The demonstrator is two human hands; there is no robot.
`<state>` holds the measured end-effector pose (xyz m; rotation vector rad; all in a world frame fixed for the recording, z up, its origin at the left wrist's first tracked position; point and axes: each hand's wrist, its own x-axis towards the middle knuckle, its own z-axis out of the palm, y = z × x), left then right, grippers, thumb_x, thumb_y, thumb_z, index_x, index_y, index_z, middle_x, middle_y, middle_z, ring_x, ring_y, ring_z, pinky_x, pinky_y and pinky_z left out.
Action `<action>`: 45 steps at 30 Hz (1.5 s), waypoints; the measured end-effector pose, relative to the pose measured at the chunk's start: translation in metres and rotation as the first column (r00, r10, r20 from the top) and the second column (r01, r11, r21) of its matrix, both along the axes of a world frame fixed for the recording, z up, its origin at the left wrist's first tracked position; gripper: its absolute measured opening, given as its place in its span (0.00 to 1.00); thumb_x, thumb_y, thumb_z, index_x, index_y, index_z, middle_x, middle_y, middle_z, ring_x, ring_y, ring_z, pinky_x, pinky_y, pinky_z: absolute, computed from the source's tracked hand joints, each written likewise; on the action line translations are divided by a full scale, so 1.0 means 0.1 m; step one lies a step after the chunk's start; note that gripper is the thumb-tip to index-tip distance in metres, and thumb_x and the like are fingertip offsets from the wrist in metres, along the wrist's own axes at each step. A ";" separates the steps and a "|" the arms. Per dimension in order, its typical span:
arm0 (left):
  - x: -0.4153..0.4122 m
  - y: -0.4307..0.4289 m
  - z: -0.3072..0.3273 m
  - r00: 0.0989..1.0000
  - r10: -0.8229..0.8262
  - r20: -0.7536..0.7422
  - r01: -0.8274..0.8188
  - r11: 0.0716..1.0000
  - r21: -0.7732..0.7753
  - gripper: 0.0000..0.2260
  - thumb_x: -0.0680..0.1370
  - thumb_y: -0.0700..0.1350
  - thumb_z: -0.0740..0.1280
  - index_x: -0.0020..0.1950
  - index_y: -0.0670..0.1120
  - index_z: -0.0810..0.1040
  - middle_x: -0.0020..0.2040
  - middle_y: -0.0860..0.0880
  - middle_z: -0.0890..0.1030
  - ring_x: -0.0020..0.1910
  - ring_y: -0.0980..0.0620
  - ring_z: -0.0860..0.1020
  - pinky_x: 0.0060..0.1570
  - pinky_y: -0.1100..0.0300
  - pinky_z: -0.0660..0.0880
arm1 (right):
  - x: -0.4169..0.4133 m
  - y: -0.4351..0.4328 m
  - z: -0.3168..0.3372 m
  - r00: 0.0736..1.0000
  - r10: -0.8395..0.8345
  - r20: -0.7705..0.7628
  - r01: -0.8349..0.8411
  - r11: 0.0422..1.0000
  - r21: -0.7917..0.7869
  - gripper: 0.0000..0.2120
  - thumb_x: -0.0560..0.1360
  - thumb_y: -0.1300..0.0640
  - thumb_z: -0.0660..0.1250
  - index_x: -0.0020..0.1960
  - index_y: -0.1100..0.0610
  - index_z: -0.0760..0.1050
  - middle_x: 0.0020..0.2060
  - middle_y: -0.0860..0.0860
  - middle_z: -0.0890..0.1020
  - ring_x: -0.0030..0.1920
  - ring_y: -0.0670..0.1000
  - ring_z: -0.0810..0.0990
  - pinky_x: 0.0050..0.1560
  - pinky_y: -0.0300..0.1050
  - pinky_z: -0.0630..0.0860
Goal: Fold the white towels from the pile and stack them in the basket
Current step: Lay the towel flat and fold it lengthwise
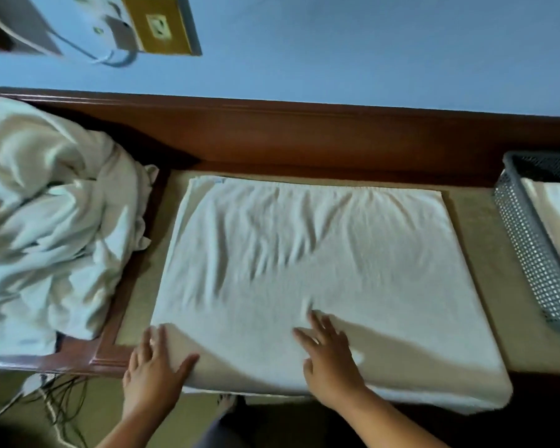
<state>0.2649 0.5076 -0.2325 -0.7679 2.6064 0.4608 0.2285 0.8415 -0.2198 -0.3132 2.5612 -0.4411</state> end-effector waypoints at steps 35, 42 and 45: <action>0.68 -0.96 0.04 0.989 0.090 0.114 -0.142 0.750 0.646 0.04 0.78 0.42 0.71 0.48 0.43 0.77 0.46 0.43 0.83 0.45 0.47 0.80 0.45 0.58 0.73 | -0.07 -2.76 0.35 0.857 0.515 0.017 -0.514 0.854 0.083 0.34 0.76 0.64 0.59 0.79 0.43 0.58 0.63 0.56 0.69 0.61 0.60 0.70 0.60 0.54 0.68; 0.76 -0.87 0.12 0.999 0.032 -0.031 -0.008 0.818 0.575 0.05 0.78 0.40 0.69 0.44 0.45 0.74 0.37 0.52 0.77 0.36 0.63 0.74 0.39 0.68 0.69 | -0.04 -2.82 0.44 0.845 0.533 -0.033 -0.519 0.834 0.185 0.14 0.75 0.67 0.61 0.58 0.55 0.72 0.56 0.58 0.76 0.58 0.61 0.74 0.59 0.54 0.68; 0.77 -0.71 0.21 0.999 -0.008 -0.042 0.029 0.847 0.530 0.06 0.77 0.46 0.68 0.43 0.50 0.72 0.37 0.52 0.78 0.38 0.60 0.76 0.40 0.65 0.70 | -0.03 -2.65 0.48 0.874 0.481 -0.071 -0.465 0.868 0.173 0.12 0.73 0.66 0.62 0.55 0.55 0.72 0.51 0.57 0.79 0.55 0.61 0.77 0.58 0.53 0.68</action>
